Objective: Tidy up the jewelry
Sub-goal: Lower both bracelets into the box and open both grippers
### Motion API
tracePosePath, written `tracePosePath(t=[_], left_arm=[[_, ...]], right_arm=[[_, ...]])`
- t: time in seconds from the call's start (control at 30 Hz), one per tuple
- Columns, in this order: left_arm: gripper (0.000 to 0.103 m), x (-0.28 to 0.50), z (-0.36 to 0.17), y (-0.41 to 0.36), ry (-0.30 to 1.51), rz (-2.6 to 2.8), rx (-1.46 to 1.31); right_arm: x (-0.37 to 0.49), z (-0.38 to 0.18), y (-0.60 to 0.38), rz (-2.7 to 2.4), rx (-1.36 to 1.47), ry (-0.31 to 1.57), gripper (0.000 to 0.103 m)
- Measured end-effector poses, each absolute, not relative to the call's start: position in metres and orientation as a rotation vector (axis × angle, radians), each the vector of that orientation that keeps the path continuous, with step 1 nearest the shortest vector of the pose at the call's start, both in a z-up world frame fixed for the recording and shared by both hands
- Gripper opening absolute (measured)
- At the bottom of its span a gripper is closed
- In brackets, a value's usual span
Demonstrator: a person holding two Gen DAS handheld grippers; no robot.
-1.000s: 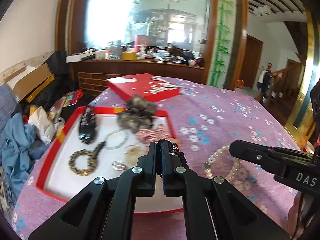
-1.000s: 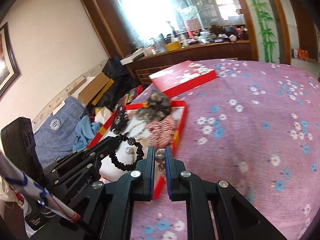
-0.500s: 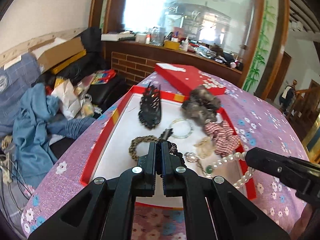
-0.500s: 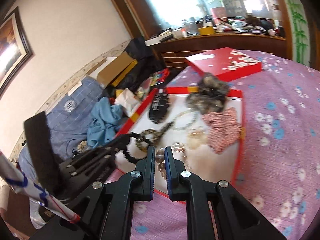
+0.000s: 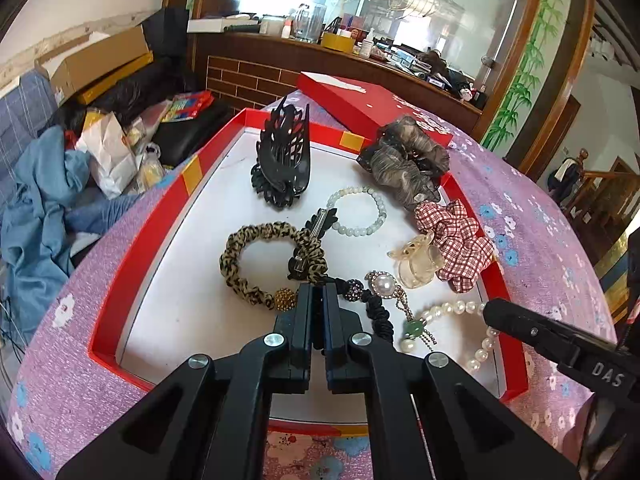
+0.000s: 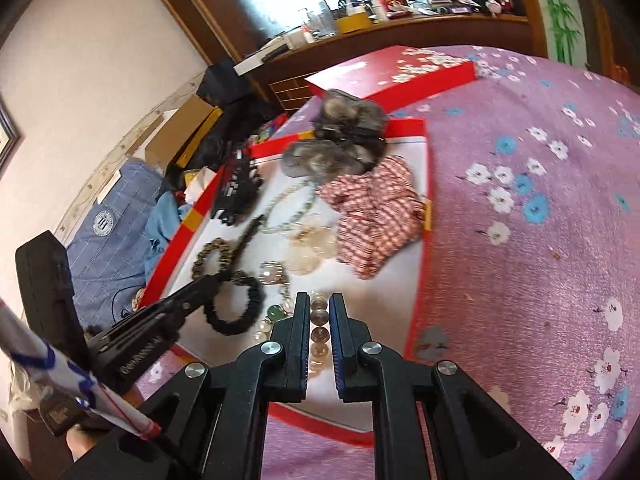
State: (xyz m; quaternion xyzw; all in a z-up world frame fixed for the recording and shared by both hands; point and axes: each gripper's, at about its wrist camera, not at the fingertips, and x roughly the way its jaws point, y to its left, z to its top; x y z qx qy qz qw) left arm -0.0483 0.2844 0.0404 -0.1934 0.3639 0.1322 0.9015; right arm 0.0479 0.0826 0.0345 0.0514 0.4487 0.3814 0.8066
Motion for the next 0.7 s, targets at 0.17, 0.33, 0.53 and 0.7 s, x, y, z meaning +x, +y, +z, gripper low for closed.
tracePosePath(t=[0.17,0.33,0.53,0.7], left_arm=[[0.005,-0.0460,0.0366,0.2877,0.772,0.276,-0.418],[0.005,-0.0441,0.0360,0.2856,0.780,0.276,-0.411],[0.005,-0.0436,0.0366,0.2849,0.783,0.279,-0.408],[0.006,-0.0435,0.0364,0.2848,0.784,0.284,-0.405]], right_arm=[[0.0456,0.0319,0.0819,0.797,0.078,0.947,0.012],[0.0421,0.0290,0.0851,0.781,0.046,0.934,0.012],[0.0421,0.0247,0.0868,0.771,0.027,0.940,0.012],[0.0389,0.0237,0.0897,0.764,-0.006,0.929,0.012]])
